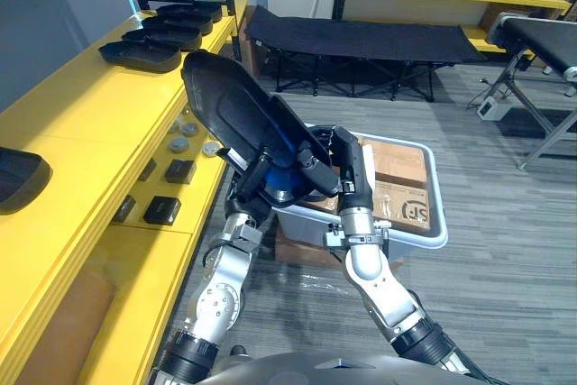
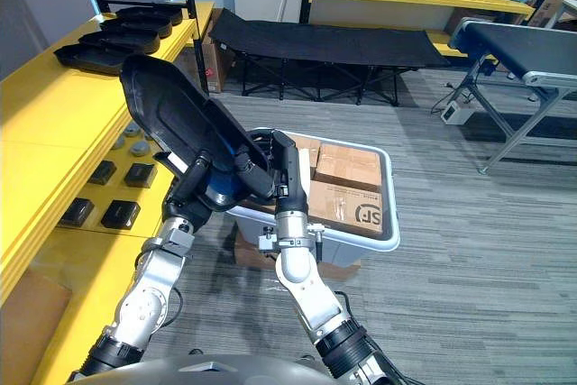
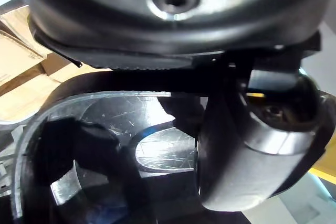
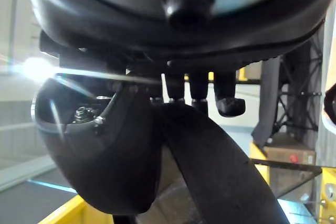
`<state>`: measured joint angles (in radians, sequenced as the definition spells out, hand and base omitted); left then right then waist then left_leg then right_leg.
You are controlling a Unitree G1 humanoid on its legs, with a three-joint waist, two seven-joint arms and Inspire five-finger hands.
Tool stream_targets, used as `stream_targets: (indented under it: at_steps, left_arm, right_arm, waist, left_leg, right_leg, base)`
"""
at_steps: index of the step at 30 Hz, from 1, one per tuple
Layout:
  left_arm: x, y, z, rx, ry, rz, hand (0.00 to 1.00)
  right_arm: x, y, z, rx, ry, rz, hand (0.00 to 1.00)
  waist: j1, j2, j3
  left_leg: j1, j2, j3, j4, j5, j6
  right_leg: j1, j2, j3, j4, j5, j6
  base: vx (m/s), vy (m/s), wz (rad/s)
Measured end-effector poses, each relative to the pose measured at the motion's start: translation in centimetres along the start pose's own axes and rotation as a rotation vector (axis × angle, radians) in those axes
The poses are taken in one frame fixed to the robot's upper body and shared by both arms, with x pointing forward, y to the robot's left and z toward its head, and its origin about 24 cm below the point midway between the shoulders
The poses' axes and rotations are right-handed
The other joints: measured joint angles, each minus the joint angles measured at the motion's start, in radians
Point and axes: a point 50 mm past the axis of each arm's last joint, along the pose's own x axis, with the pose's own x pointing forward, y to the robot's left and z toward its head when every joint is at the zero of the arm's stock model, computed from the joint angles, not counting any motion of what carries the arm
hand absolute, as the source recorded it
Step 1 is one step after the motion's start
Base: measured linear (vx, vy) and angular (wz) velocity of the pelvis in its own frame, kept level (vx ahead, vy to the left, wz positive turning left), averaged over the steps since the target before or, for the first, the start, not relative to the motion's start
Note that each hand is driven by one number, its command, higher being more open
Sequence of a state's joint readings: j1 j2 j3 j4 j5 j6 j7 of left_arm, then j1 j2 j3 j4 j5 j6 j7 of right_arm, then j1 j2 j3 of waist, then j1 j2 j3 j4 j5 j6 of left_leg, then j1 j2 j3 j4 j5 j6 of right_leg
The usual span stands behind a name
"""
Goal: Walk over and take three plastic housings, then place them on the shelf
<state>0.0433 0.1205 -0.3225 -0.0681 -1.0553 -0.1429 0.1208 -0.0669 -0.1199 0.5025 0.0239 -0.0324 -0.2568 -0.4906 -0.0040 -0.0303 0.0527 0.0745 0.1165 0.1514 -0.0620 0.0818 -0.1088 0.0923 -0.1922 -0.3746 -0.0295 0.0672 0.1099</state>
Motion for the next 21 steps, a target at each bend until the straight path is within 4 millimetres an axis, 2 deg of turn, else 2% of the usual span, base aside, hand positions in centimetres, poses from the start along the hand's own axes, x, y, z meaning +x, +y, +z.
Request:
stream_targets:
  at_steps: [7,13,17,21]
  left_arm:
    - [0.0,-0.1,0.3,0.002,-0.048,0.009,0.00]
    - [0.0,0.1,0.6,0.081,-0.098,0.132,0.00]
    - [-0.1,0.0,1.3,0.307,-0.219,0.276,0.00]
    - [-0.6,0.7,3.2,0.501,-0.384,0.451,0.00]
  right_arm:
    - [-0.9,0.9,0.7,0.018,-0.062,0.102,1.00]
    - [-1.4,1.8,0.6,-0.007,-0.058,0.147,1.00]
    - [-1.6,1.3,-0.2,-0.032,0.003,0.133,1.00]
    - [-2.7,0.3,-1.7,-0.035,0.114,0.129,1.00]
  waist:
    - [-0.002,0.000,0.000]
    - [0.004,0.000,0.000]
    - [0.004,0.000,0.000]
    - [0.001,0.000,0.000]
  left_leg:
    - [0.000,0.000,0.001,0.000,-0.001,0.000]
    - [0.000,0.000,-0.007,-0.001,-0.001,0.000]
    - [0.000,0.001,-0.011,-0.001,0.000,0.001]
    - [0.001,0.002,-0.012,-0.002,0.000,0.000]
  right_leg:
    - [0.000,0.000,0.000,0.002,-0.001,-0.002]
    - [0.002,-0.001,-0.008,0.009,-0.005,-0.006]
    - [0.005,0.000,-0.011,0.010,-0.008,-0.011]
    - [0.006,0.002,-0.011,0.010,-0.008,-0.011]
  base:
    - [0.00,0.000,0.00]
    - [0.00,0.000,0.03]
    - [0.00,0.000,0.01]
    - [0.00,0.000,0.00]
